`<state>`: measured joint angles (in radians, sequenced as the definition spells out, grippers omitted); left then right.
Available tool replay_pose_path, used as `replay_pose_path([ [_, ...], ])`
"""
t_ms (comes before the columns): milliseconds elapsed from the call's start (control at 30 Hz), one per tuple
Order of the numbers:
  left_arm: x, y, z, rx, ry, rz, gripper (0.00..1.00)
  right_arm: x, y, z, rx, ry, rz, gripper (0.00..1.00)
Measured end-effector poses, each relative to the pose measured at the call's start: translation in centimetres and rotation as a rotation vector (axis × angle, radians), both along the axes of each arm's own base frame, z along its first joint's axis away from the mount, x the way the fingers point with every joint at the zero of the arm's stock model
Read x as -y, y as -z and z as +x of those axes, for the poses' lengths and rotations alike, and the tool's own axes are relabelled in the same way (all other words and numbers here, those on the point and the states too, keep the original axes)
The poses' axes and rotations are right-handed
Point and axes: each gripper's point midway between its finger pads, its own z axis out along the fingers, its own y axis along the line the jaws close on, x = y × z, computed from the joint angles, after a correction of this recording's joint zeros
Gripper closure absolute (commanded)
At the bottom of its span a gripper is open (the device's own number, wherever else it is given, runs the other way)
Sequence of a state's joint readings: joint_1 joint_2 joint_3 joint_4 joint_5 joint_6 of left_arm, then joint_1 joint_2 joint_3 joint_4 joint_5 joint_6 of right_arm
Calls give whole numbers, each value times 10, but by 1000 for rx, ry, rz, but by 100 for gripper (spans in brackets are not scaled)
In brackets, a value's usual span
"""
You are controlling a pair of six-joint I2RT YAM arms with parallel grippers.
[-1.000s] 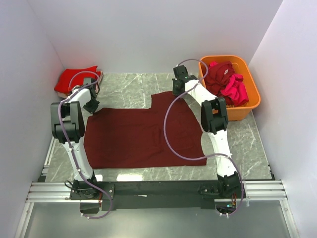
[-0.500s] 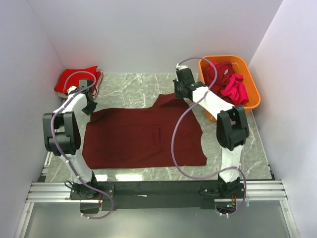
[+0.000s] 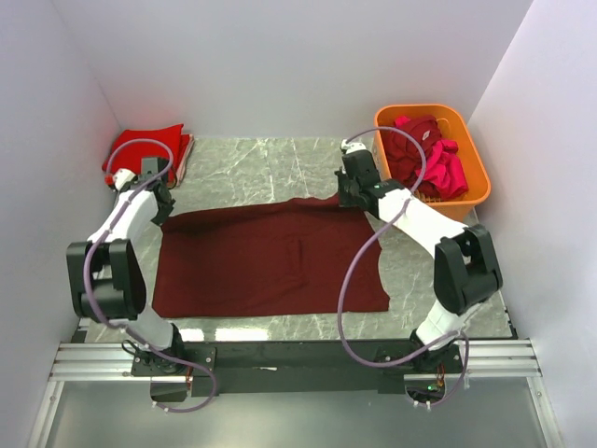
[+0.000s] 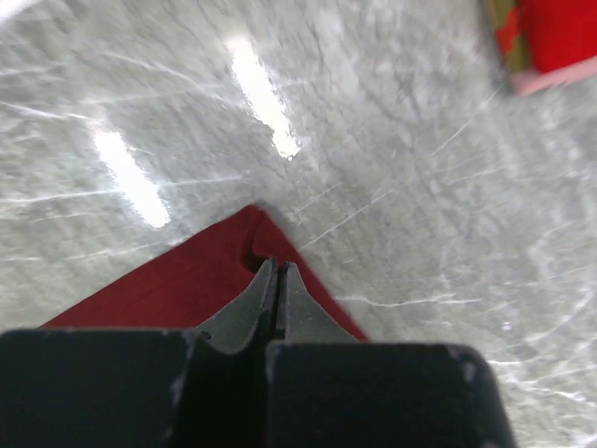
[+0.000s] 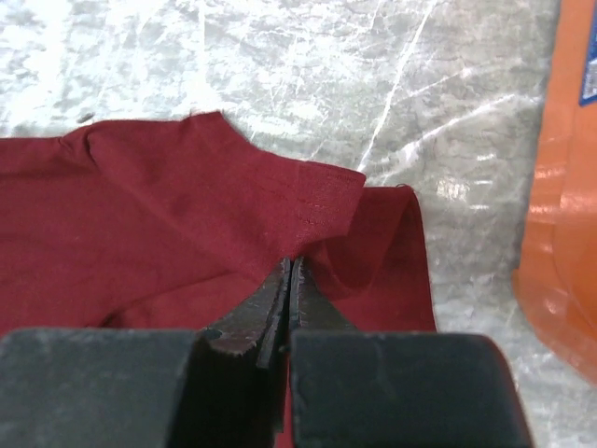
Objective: Fold and stack the t-shirts
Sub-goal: Fold the tshirt
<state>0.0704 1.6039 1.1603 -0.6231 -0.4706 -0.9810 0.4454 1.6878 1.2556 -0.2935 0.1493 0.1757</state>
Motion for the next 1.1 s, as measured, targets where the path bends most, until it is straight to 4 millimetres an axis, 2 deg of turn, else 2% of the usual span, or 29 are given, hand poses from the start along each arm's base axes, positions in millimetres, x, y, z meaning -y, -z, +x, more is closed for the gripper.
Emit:
replay_pose_path([
  [167,-6,-26,-7,56,-34,33,99,3,-11,-14,32,-4,14,100],
  [267,-9,-32,-11,69,-53,43,99,5,-18,-25,45,-8,24,100],
  [567,-9,-22,-30,48,-79,44,99,7,-40,-56,89,-35,78,100],
  [900,-11,-15,-47,31,-130,40,99,2,-31,-97,61,-80,90,100],
  [1100,-13,-15,-55,26,-162,45,99,7,-45,-111,90,-72,101,100],
])
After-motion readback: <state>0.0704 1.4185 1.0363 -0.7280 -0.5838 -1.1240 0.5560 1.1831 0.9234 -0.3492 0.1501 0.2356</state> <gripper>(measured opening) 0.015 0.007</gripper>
